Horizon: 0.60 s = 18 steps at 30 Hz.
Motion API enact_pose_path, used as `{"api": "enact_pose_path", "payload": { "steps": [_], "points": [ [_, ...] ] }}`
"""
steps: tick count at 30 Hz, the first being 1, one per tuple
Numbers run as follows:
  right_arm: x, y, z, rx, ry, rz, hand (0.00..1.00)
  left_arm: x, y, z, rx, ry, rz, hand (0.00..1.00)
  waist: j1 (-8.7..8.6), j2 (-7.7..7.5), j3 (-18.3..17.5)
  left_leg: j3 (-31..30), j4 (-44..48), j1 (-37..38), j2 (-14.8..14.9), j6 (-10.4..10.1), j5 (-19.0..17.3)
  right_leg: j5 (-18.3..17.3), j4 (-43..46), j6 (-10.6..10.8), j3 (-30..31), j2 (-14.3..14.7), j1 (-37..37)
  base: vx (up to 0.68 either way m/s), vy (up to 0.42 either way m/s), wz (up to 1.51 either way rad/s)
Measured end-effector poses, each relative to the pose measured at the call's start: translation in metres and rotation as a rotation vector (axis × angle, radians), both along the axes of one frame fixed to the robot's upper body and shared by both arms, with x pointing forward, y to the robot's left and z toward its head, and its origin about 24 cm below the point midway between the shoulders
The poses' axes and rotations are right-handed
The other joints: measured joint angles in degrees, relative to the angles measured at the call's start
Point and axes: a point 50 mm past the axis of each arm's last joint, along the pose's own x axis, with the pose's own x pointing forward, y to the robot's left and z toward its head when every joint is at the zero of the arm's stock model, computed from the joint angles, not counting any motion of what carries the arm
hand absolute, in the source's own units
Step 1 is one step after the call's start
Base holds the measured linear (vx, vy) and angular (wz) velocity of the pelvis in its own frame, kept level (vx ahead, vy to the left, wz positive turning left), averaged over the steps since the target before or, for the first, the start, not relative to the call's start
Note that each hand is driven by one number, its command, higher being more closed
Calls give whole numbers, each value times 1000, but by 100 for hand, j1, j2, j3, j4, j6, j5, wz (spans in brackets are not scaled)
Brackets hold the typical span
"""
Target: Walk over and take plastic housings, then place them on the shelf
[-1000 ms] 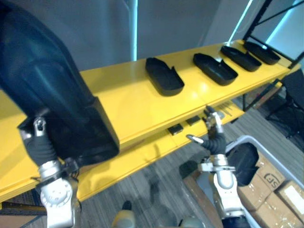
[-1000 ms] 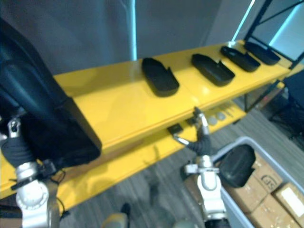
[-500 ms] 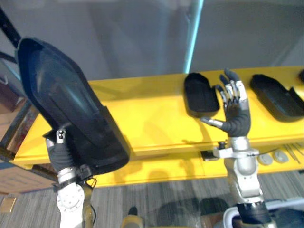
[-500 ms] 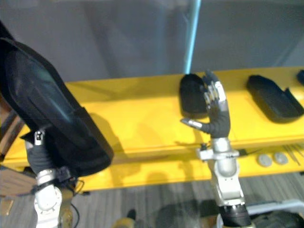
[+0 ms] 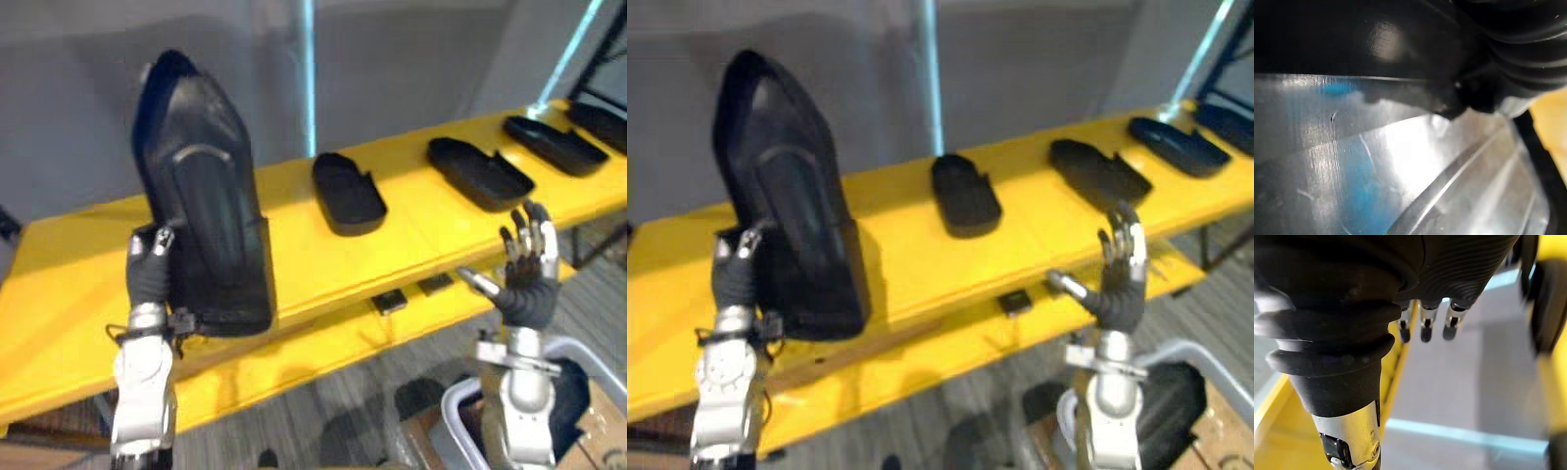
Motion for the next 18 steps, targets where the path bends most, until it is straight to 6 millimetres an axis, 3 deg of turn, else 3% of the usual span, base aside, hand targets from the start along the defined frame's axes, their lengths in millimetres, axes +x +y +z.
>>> {"api": "enact_pose_path", "payload": {
  "steps": [5, 9, 12, 18],
  "points": [
    [-8, -3, -16, 54, 111, 67, 0, 35, 31, -11, -54, 176, 75, 100, -299, 57, 26, 261, -1, -7, 23, 0, 0, 95, -12, -5, 261, 47, -174, -13, 10, -27],
    [-17, 6, -32, 39, 220, 168, 0, 53, 63, -10, -76, 299, 183, 100, -516, 212, 116, 404, -1, 15, 33, 0, 0, 123, 2, -1, 399, 67, -236, -10, 10, -14],
    [-19, 7, -34, 27, 238, 192, 0, 63, 81, 1, -85, 336, 283, 100, -561, 307, 170, 521, -1, -7, 52, 0, 0, 147, 17, -5, 520, 90, -343, -22, 7, -20],
    [-13, 14, -30, -3, 232, 240, 0, 73, 100, 8, -122, 450, 429, 100, -681, 340, 236, 612, -1, -8, 52, 0, 0, 138, 117, -15, 635, 102, -443, -7, 5, -7]
  ]
}}
